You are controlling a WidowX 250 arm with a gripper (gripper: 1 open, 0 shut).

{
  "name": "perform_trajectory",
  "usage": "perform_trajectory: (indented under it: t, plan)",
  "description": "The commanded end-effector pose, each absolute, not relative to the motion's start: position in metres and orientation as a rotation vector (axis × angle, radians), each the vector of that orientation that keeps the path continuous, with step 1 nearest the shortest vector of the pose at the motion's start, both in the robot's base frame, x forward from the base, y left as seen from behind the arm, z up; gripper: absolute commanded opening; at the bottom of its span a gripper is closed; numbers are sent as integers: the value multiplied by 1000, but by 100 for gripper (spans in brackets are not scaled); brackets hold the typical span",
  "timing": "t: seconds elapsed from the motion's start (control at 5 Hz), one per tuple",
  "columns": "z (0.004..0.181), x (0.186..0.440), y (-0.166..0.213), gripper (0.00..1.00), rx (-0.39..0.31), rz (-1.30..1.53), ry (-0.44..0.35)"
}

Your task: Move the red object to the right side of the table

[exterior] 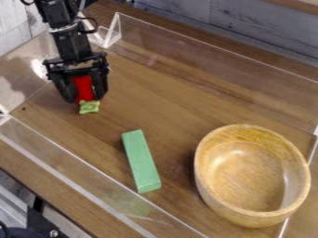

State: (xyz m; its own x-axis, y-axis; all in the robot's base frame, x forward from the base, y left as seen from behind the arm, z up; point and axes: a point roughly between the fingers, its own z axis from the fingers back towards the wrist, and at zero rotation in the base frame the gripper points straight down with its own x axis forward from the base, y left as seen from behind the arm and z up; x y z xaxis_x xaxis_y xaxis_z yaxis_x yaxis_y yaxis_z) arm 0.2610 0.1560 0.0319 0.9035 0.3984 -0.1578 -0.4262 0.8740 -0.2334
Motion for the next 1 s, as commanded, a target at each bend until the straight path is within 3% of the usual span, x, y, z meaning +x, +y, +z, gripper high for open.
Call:
perform_trajectory:
  t: [0.0,0.6,0.8]
  plan:
    - [57,269,153,0,-241,442,41]
    - [95,287,119,0,-224,402,-14]
    - [100,301,90,0,-221,330,-27]
